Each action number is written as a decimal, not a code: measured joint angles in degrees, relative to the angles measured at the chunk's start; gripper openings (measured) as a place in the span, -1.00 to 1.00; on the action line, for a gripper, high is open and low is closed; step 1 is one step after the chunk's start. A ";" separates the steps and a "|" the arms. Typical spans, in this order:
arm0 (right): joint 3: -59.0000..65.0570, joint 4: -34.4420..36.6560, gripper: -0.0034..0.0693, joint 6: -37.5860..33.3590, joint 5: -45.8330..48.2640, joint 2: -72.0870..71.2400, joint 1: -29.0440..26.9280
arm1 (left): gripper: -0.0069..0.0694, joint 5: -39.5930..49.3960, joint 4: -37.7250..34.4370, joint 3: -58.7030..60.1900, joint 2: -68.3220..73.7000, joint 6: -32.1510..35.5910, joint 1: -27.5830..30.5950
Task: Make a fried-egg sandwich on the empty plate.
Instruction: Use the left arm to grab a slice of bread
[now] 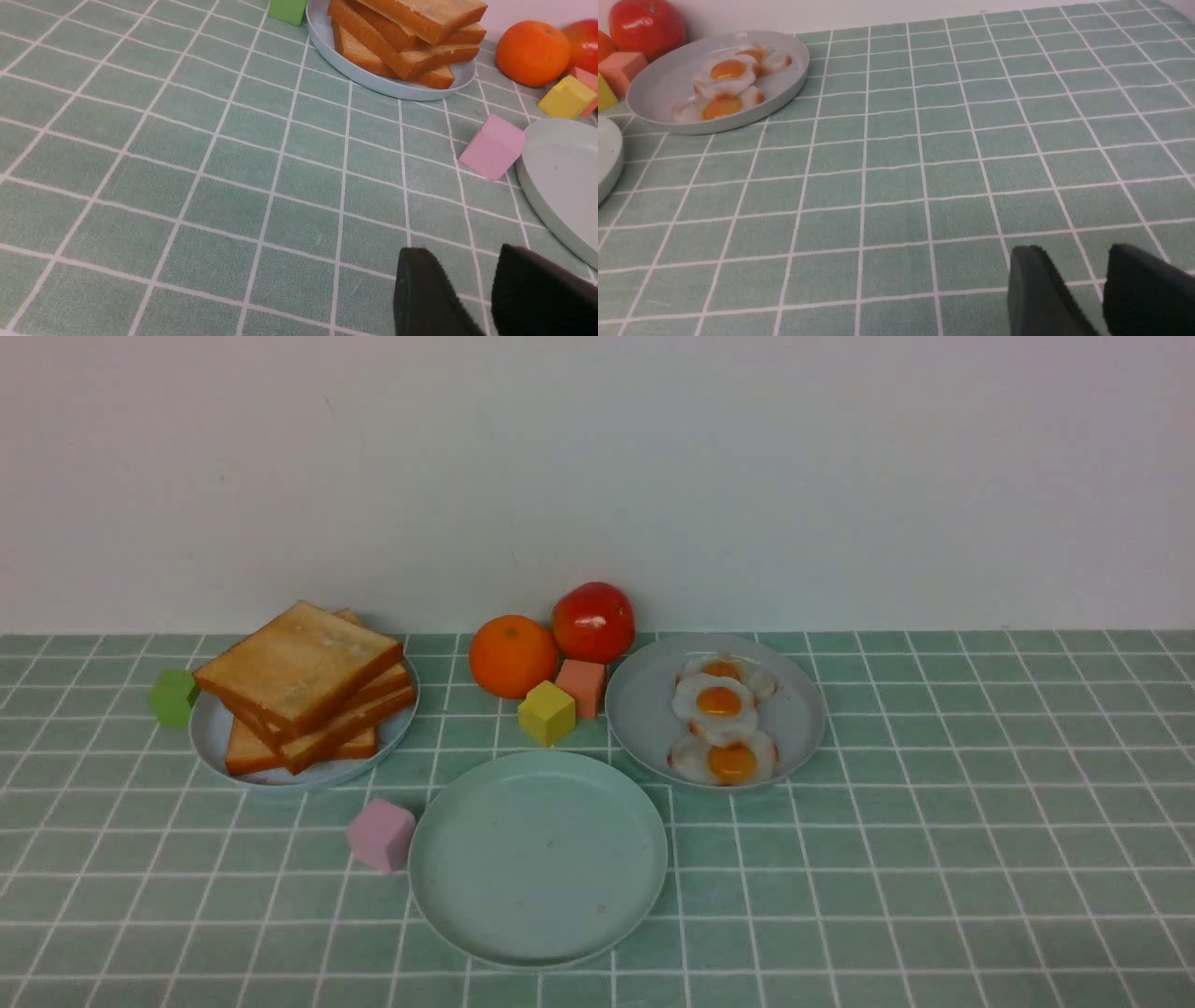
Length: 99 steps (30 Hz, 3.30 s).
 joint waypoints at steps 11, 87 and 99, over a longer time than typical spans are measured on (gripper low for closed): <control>0.00 0.00 -0.25 0.00 0.00 0.00 0.00 | -0.19 0.00 0.00 0.00 0.00 0.00 0.00; -53.80 14.07 -0.90 -14.84 38.22 37.38 16.46 | -0.82 26.73 9.12 -94.33 112.73 19.19 -12.44; -53.80 14.04 -0.89 -14.88 35.90 37.38 16.51 | 0.11 19.69 13.63 -94.65 116.48 26.42 -12.44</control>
